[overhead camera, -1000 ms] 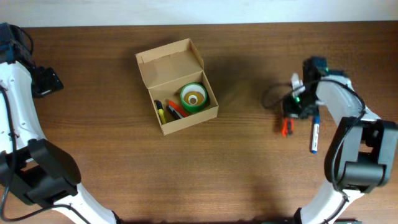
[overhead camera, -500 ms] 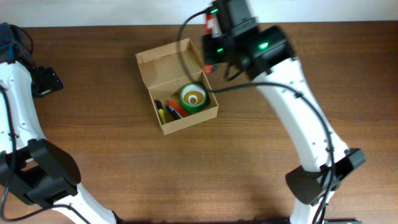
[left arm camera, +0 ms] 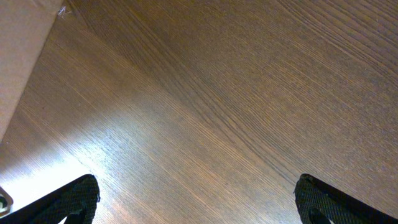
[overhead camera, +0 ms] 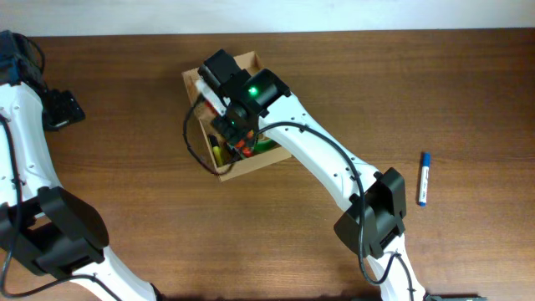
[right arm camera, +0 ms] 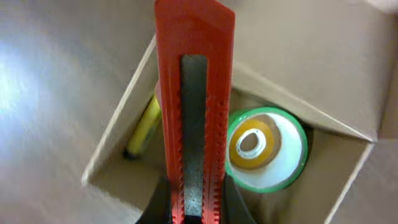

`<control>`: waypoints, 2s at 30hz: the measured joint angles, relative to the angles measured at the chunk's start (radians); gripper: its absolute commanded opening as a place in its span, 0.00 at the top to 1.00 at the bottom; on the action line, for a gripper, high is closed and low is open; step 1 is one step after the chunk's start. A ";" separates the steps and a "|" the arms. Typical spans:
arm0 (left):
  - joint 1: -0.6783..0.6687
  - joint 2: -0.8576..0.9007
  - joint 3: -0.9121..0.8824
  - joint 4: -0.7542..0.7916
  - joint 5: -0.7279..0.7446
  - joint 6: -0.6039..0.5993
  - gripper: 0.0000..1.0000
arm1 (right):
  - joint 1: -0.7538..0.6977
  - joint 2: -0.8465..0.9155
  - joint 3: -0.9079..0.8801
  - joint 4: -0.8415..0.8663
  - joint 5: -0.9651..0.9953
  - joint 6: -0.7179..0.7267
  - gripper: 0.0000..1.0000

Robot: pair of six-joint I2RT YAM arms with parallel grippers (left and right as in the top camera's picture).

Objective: Pack container
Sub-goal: 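Carry the orange box cutter into the box beside the stapler, then release the box cutter and move the right gripper to the marker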

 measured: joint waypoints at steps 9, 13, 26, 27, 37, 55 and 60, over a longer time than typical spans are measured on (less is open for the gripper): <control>0.000 0.000 0.000 0.000 0.000 0.000 0.00 | -0.012 0.001 -0.001 -0.124 -0.043 -0.713 0.96; 0.000 0.000 0.000 0.000 0.000 0.000 0.00 | -0.016 0.002 -0.001 -0.110 -0.043 -0.836 0.96; 0.000 0.000 0.000 0.000 0.000 0.000 0.00 | -0.080 0.145 -0.002 -0.079 -0.037 -0.928 0.96; 0.000 0.000 0.000 0.000 0.000 0.000 0.00 | -0.080 0.151 -0.002 -0.085 -0.044 -0.926 0.96; 0.000 0.000 0.000 0.000 0.000 0.000 0.00 | -0.078 0.161 -0.030 -0.110 -0.066 -0.925 0.93; 0.000 0.000 0.000 0.000 0.000 0.000 0.00 | -0.050 0.161 -0.116 -0.023 -0.008 -0.838 0.56; 0.000 0.000 0.000 0.000 0.000 0.000 0.00 | -0.050 0.161 -0.116 0.006 0.000 -0.816 0.96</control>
